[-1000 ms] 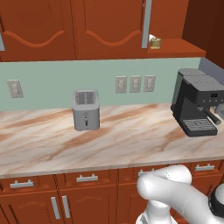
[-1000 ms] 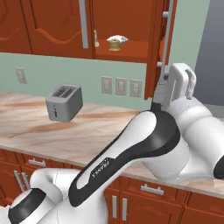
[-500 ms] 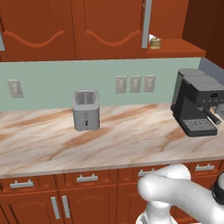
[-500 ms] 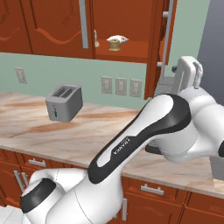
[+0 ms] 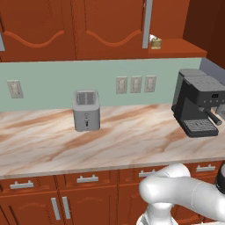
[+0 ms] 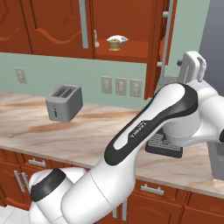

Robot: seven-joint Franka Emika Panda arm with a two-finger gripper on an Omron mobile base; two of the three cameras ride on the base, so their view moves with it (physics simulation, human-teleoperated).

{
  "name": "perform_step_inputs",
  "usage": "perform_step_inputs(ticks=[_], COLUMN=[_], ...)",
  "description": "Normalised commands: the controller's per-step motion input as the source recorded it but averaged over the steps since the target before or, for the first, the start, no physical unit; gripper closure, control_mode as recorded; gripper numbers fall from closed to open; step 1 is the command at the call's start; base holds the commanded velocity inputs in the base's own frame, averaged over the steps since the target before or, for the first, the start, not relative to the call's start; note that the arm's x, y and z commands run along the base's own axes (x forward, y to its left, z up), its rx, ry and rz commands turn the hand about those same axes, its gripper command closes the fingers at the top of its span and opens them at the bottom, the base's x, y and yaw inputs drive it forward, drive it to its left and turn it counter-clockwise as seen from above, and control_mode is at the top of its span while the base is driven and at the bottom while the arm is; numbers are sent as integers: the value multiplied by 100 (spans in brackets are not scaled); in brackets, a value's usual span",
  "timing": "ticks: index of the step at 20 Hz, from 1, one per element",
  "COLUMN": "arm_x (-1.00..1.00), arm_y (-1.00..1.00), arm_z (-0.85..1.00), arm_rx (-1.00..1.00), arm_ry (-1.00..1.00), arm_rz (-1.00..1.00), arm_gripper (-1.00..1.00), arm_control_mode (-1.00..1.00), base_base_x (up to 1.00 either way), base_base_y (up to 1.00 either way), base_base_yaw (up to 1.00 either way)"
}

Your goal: Pick the candle and candle from the dining table and place them in the open cabinet. Close the cabinet after placing the objects.

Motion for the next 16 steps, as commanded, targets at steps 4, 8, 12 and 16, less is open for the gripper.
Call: perform_step_inputs(ticks=[4,8,12,16], arm_x=[17,1,0,0], arm_y=[0,1,18,50], arm_z=[6,11,4,1], arm_rx=[0,0,0,-2], arm_ry=[-5,-6,-6,-6], arm_rz=[0,0,1,3], arm_gripper=[-100,-100,-100,-100], arm_control_mode=[-100,-100,-100,-100], base_base_x=[0,0,0,0], base_base_y=[0,0,0,0], base_base_yaw=[0,0,0,0])
